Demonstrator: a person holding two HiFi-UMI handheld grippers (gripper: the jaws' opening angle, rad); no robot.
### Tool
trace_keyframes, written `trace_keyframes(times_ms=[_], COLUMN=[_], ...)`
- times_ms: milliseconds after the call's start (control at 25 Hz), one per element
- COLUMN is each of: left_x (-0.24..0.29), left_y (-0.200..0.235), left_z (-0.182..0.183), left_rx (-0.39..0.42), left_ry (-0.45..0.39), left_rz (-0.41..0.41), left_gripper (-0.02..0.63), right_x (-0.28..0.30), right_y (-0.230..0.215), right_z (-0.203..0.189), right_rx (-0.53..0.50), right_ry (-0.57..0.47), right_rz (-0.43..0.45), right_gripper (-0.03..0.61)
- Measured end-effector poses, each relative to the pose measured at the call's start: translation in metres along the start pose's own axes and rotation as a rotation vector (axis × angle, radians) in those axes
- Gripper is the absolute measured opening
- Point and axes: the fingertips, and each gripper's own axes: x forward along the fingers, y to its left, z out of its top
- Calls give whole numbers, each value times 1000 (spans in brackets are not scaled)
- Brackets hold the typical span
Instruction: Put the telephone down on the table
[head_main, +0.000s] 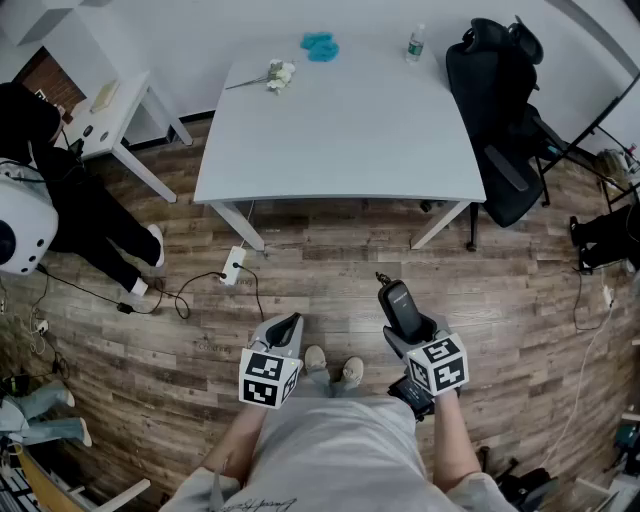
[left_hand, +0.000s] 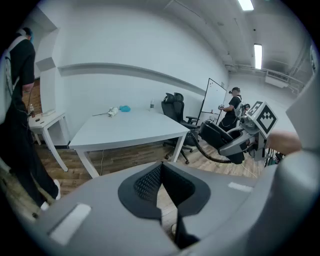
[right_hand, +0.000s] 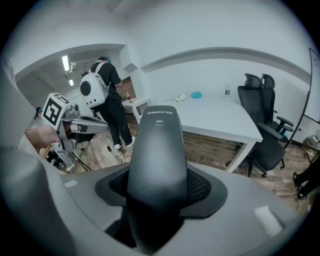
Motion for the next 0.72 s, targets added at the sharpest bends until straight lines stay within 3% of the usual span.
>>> trace_keyframes(times_ms=[200,720], left_x=[-3,-5], left_y=[2,12], left_z=[7,15], left_rx=[40,43], left_ry=[-2,-21], left_rz=[-9,-31], left_gripper=[17,17], right_x=[-4,7], right_y=[12,18], right_z=[-10,-1], right_rx=[24,38], right_ry=[19,16], right_rz=[22,14], right_gripper=[277,276])
